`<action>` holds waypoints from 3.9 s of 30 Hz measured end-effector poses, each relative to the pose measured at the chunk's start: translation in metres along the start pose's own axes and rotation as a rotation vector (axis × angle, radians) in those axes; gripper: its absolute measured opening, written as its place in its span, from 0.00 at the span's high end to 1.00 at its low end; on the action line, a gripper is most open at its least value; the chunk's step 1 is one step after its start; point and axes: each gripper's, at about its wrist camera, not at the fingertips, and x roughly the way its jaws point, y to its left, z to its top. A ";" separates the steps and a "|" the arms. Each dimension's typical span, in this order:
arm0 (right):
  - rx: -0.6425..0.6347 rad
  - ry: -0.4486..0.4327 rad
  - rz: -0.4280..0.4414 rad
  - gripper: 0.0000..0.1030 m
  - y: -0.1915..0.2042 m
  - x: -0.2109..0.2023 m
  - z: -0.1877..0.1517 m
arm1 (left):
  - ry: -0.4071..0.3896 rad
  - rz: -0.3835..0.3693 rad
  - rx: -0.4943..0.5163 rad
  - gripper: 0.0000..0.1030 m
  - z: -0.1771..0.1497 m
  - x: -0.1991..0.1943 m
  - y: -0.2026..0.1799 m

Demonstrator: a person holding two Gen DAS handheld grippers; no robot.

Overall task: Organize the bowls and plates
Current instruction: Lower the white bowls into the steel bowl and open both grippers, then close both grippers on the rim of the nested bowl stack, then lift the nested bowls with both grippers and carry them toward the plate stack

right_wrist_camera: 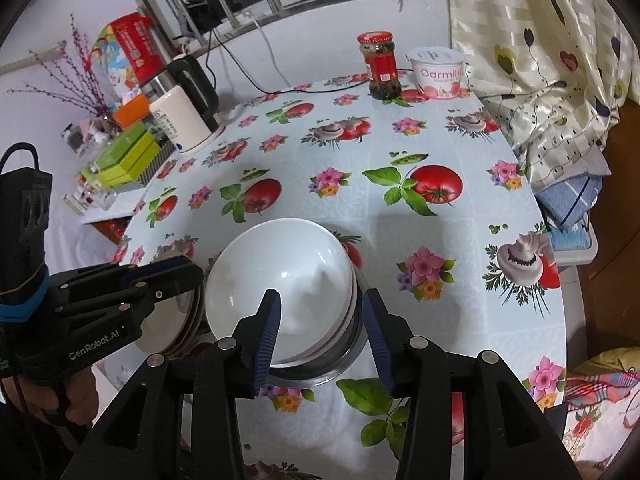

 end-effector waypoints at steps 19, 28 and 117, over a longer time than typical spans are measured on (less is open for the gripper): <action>0.019 -0.037 0.028 0.55 -0.008 -0.015 -0.007 | -0.077 0.060 0.019 0.84 -0.010 -0.009 0.008; 0.052 -0.031 0.043 0.56 -0.022 -0.011 -0.012 | -0.055 0.072 -0.020 0.84 -0.016 0.003 0.023; 0.248 0.112 0.289 0.91 -0.072 0.057 -0.031 | 0.165 -0.279 -0.182 0.87 -0.028 0.075 0.049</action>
